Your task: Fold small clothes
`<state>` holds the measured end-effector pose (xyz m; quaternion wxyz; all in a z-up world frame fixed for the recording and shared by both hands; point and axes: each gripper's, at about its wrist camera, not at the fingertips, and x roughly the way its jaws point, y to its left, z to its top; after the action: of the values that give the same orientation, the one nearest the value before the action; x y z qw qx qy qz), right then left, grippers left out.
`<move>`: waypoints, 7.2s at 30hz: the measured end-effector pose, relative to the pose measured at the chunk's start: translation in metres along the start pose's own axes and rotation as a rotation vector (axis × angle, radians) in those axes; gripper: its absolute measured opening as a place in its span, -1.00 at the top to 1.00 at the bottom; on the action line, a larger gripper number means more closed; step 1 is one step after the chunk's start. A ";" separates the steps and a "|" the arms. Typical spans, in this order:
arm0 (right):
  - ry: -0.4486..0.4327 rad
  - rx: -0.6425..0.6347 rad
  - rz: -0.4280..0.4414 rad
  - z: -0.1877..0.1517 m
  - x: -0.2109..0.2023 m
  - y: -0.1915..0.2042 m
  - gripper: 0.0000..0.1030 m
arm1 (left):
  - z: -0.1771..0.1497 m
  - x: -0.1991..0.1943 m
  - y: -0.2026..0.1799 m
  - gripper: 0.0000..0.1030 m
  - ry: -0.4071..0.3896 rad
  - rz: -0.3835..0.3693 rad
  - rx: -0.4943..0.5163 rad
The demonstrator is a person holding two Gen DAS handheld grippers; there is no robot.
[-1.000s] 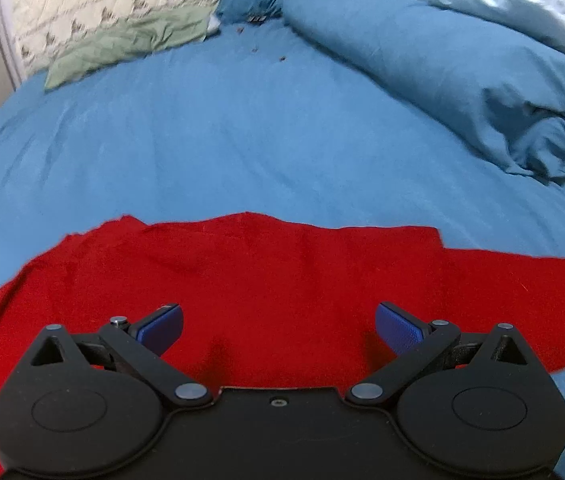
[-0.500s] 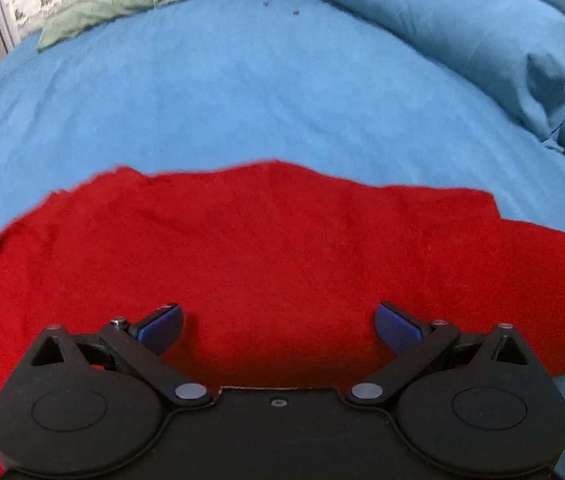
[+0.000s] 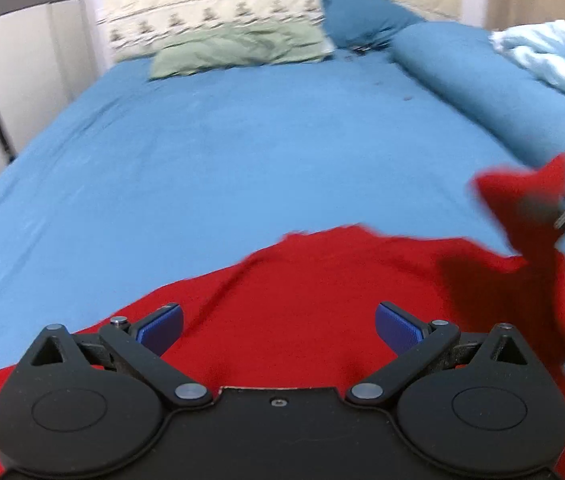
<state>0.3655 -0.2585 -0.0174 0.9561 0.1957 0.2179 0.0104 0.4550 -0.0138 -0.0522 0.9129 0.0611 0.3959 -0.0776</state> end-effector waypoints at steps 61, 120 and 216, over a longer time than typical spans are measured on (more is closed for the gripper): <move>0.323 -0.295 -0.453 -0.110 0.003 -0.084 -0.89 | -0.072 0.032 0.054 0.91 -0.045 -0.032 -0.407; 0.384 -0.229 -0.129 -0.095 0.041 -0.096 -1.00 | -0.101 0.038 0.035 -0.35 0.055 0.010 -0.119; 0.478 -0.916 -0.023 -0.142 0.085 0.108 -0.49 | -0.123 -0.019 0.075 -0.65 0.037 0.131 -0.076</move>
<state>0.3893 -0.0976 -0.1292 0.8673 -0.2534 0.4054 0.1385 0.3694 0.0830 -0.1181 0.9102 0.0536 0.4106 -0.0015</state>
